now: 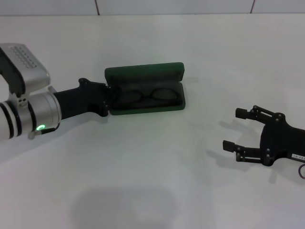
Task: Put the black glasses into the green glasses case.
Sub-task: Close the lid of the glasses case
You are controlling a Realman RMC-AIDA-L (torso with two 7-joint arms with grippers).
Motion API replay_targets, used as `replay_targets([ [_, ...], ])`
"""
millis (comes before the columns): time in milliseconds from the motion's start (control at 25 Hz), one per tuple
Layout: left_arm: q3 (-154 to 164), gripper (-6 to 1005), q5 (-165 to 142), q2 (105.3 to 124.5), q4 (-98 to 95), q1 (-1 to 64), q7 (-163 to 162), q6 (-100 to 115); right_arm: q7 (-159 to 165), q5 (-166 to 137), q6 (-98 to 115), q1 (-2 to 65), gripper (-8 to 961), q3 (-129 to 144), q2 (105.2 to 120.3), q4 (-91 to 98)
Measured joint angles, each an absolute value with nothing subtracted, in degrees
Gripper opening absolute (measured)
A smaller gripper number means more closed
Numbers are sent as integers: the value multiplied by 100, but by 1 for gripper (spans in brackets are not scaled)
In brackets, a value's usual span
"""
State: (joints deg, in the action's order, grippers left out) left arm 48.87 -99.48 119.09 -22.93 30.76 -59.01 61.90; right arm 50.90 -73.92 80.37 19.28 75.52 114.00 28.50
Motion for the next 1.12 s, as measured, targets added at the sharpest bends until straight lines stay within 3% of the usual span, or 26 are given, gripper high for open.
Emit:
replay_targets([
  [1120, 4936, 39, -10002, 11879, -2347, 3448, -6015, 5381, 5070, -7391, 8025, 2147, 886, 7550, 11399, 2828],
])
